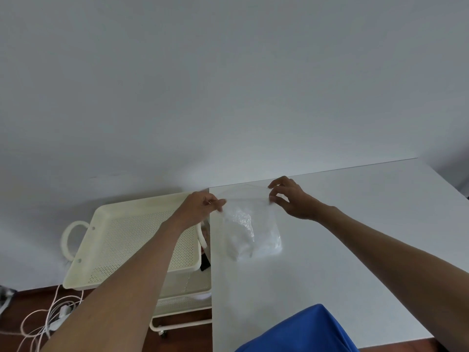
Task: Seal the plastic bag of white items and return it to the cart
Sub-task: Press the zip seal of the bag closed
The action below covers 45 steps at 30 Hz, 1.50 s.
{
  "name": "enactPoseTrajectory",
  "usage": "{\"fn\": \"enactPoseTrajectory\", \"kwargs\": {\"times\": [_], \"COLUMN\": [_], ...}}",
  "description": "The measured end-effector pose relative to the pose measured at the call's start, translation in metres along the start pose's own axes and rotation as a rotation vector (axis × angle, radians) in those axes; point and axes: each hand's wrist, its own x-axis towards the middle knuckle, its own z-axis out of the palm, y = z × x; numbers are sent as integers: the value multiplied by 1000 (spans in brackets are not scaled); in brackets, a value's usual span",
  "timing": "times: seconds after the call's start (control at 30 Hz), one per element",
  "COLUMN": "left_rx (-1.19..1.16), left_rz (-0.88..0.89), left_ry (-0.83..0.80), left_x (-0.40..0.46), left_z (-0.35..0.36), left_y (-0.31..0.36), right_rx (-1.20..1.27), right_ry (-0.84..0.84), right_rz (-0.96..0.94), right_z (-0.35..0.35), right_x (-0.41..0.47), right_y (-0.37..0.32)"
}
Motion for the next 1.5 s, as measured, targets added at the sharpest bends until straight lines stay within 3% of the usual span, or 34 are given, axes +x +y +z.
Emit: {"fn": "enactPoseTrajectory", "kwargs": {"times": [0.27,0.47,0.53,0.83,1.03,1.23,1.33,1.5], "left_rx": [-33,-58,-33,49,49,54,140,263], "left_rz": [-28,-42,-42,14,-24,-7,14,92], "left_ry": [-6,-22,-19,2,-4,-95,-157,-89], "left_x": [-3,-6,-6,4,11,6,3,8], "left_z": [-5,-6,-10,-26,-28,-20,-21,-27], "left_y": [5,6,5,7,22,27,25,31], "right_rx": [143,248,270,-63,-62,77,45,-123], "right_ry": [-79,106,100,-311,-320,-211,-244,-301], "right_rz": [13,6,9,-110,-30,18,2,-11], "right_z": [-1,12,10,-51,-68,-58,-57,-71], "right_x": [-5,-7,-4,24,23,8,4,7], "right_y": [5,15,13,4,5,18,19,11]}}
